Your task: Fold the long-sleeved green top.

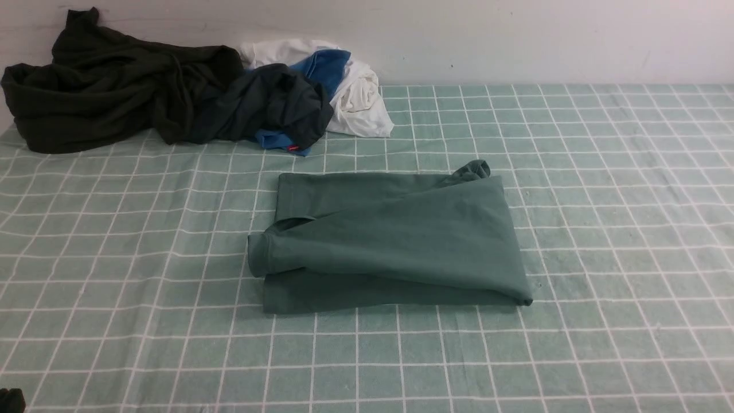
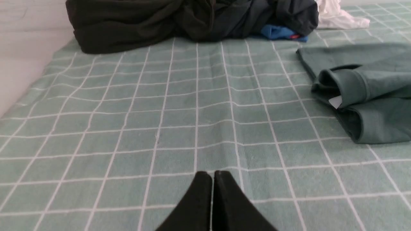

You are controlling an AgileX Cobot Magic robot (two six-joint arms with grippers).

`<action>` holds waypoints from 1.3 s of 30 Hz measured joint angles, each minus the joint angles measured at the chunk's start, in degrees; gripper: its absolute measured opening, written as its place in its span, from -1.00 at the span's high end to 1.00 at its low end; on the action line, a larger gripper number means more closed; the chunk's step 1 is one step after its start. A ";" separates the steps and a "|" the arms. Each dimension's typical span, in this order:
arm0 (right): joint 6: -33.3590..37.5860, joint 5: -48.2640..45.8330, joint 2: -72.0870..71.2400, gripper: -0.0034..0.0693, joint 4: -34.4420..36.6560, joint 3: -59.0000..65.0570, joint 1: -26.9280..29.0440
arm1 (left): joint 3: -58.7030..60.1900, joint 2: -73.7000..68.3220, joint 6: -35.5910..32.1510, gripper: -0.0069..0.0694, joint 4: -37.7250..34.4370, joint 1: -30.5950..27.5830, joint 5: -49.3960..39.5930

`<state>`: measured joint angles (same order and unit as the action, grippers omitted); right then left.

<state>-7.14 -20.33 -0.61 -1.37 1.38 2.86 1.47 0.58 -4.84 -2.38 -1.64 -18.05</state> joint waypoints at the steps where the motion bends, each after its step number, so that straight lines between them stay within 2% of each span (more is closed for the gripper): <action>1: 0.00 0.00 0.00 0.94 0.00 0.00 0.00 | 0.00 0.00 -0.01 0.83 0.00 0.00 0.00; 39: 0.00 0.00 0.00 0.94 0.00 0.00 0.00 | -0.26 0.00 -0.08 0.83 0.29 -0.06 -1.23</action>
<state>-7.14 -20.33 -0.61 -1.37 1.38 2.86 1.21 0.58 -4.91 -2.09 -1.70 -19.28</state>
